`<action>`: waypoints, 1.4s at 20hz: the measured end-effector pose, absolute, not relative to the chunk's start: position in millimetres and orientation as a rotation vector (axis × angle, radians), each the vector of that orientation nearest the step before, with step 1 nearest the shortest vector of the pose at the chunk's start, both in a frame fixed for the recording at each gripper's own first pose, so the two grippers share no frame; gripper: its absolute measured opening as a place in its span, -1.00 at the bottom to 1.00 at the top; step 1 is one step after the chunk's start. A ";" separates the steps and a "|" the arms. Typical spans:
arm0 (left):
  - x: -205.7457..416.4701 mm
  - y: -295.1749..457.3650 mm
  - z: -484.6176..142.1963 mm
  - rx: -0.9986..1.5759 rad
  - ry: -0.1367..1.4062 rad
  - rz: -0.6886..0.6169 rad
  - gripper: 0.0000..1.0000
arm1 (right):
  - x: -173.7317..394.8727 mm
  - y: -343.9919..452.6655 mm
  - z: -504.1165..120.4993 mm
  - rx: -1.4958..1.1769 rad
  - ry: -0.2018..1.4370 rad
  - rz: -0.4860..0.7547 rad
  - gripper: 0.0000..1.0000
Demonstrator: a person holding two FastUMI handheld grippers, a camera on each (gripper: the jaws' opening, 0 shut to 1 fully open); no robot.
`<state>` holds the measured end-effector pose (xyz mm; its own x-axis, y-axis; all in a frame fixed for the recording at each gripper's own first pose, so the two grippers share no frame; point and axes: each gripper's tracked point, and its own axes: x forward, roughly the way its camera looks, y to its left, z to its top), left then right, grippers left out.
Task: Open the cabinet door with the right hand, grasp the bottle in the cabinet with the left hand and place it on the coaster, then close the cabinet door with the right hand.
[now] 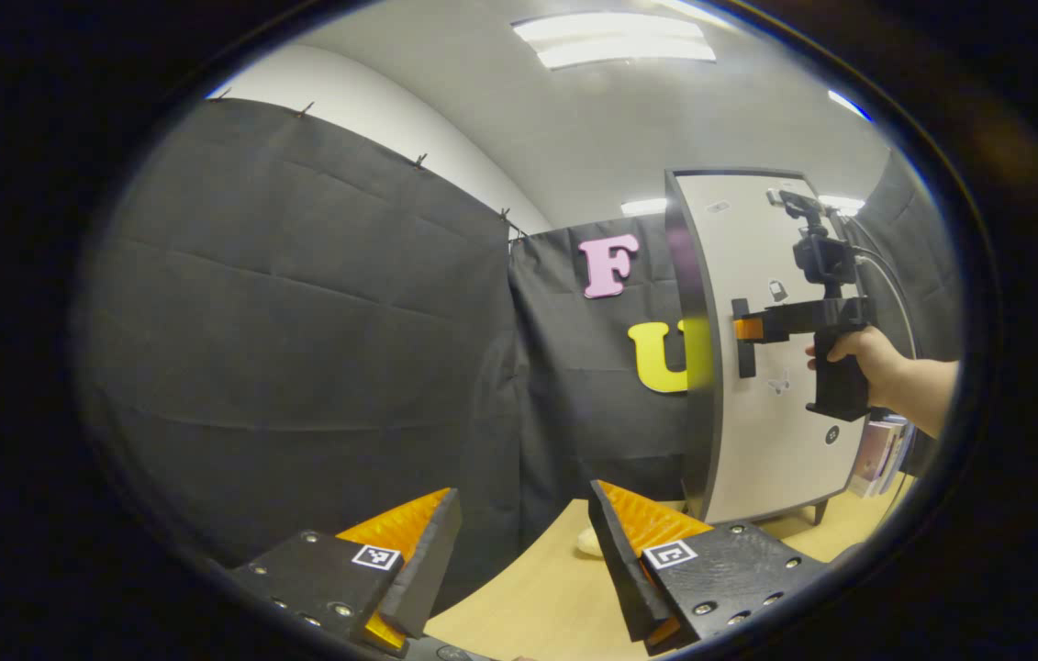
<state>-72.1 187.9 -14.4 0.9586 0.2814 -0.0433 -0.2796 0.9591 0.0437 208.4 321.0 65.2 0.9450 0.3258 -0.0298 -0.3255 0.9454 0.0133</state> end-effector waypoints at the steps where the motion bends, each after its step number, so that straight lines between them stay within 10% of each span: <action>1: -73.1 192.2 -15.6 0.034 0.052 0.291 0.60 | 215.5 325.4 61.3 0.016 0.057 0.328 0.78; 7: -76.2 207.5 -22.3 0.016 0.065 0.319 0.60 | 243.4 336.0 46.2 0.021 0.149 0.295 0.45; 16: -73.4 213.5 -28.5 -0.032 0.070 0.294 0.66 | 243.1 331.5 48.0 -0.033 0.183 0.261 -0.65; 28: -83.5 192.6 -14.2 -0.048 0.066 0.110 0.60 | 205.1 326.7 58.2 -0.002 0.197 0.393 -0.70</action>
<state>-83.5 192.6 -14.2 0.9919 0.1077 -0.0680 -0.1108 0.9929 -0.0439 205.1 326.7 58.2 0.9049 0.3801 -0.1915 -0.3804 0.9241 0.0366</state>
